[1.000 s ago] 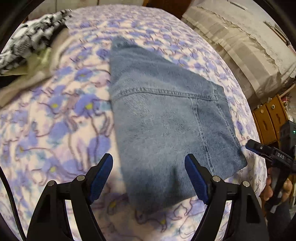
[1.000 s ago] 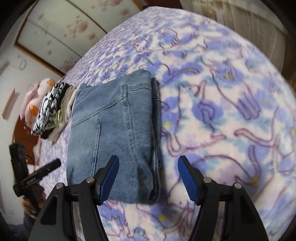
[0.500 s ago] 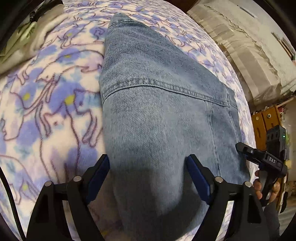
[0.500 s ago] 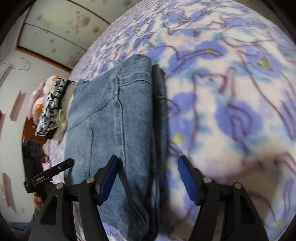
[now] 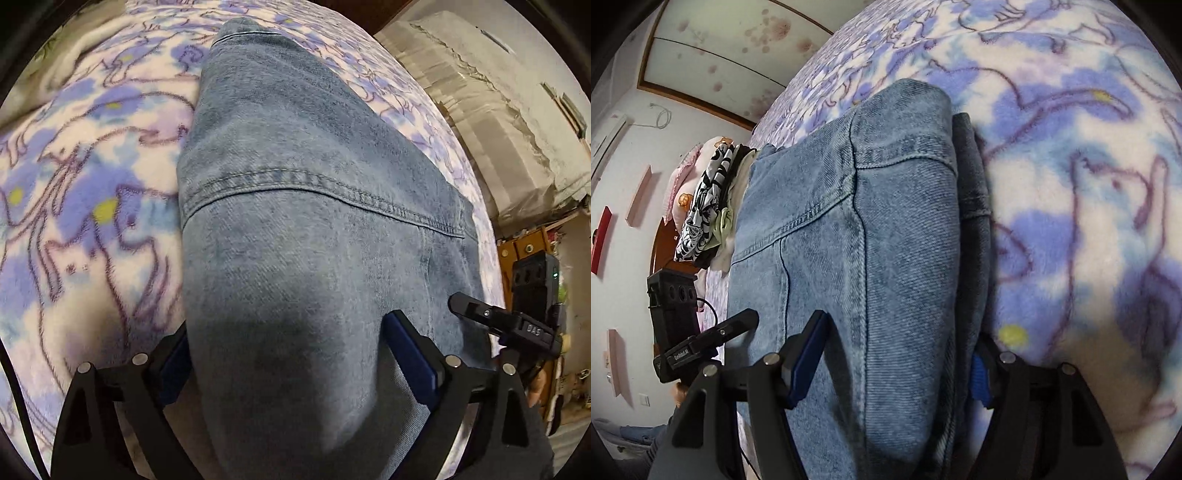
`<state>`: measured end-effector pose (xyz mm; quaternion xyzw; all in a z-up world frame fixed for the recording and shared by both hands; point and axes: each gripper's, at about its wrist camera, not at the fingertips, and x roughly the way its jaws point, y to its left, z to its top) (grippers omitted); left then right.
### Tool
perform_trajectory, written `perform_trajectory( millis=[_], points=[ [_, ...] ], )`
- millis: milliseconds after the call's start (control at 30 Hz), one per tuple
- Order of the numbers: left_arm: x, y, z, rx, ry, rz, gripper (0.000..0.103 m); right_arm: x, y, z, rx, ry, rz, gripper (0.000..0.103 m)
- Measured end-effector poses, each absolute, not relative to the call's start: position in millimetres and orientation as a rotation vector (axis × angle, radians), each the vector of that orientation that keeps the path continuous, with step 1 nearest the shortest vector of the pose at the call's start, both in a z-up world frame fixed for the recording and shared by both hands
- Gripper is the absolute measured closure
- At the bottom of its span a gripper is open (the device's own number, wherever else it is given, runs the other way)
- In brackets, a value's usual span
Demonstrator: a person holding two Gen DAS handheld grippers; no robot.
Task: Fold large clothes
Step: 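Grasp the edge of the folded denim jacket with both tools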
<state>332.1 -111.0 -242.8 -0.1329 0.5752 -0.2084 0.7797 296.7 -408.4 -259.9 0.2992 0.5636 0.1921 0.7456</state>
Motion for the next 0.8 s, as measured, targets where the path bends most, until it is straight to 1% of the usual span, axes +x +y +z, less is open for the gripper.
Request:
perform_trajectory(
  millis=[167, 233, 267, 300, 367, 433, 533, 600, 633, 700, 767, 800],
  points=[
    [334.9, -112.8, -240.2, -0.275, 1.243, -0.439, 0.009, 295.1, -410.3, -259.4, 0.623, 1.242, 0.394, 0.035],
    [334.1, -115.6, -238.3, -0.254, 1.241, -0.426, 0.011, 294.9, -405.0, -257.6, 0.594, 1.235, 0.377, 0.038],
    [333.1, -116.1, -237.6, -0.247, 1.239, -0.421, 0.011, 293.9, -402.3, -256.5, 0.579, 1.228, 0.370, 0.044],
    [332.5, -117.7, -236.7, -0.238, 1.235, -0.413, 0.013, 292.9, -399.9, -256.0, 0.581, 1.221, 0.370, 0.052],
    [331.9, -118.7, -236.1, -0.226, 1.227, -0.405, 0.015, 292.3, -395.9, -255.4, 0.591, 1.211, 0.364, 0.059],
    [330.4, -120.7, -233.5, -0.212, 1.215, -0.400, 0.018, 292.4, -389.7, -253.3, 0.570, 1.203, 0.343, 0.061],
    [326.3, -123.9, -228.1, -0.194, 1.196, -0.391, 0.027, 290.9, -381.0, -246.3, 0.534, 1.190, 0.309, 0.067],
    [323.2, -128.6, -221.0, -0.171, 1.173, -0.377, 0.037, 289.4, -375.4, -240.2, 0.515, 1.177, 0.290, 0.075],
    [321.2, -130.2, -217.0, -0.161, 1.162, -0.372, 0.040, 288.3, -372.2, -235.9, 0.498, 1.171, 0.274, 0.076],
    [317.2, -129.2, -208.8, -0.153, 1.143, -0.365, 0.054, 285.4, -365.2, -225.9, 0.459, 1.155, 0.242, 0.081],
    [312.8, -123.8, -198.9, -0.159, 1.123, -0.365, 0.060, 281.5, -357.4, -215.1, 0.421, 1.132, 0.215, 0.083],
    [311.0, -122.2, -194.1, -0.160, 1.116, -0.368, 0.061, 278.9, -353.4, -208.4, 0.409, 1.117, 0.209, 0.084]
  ],
)
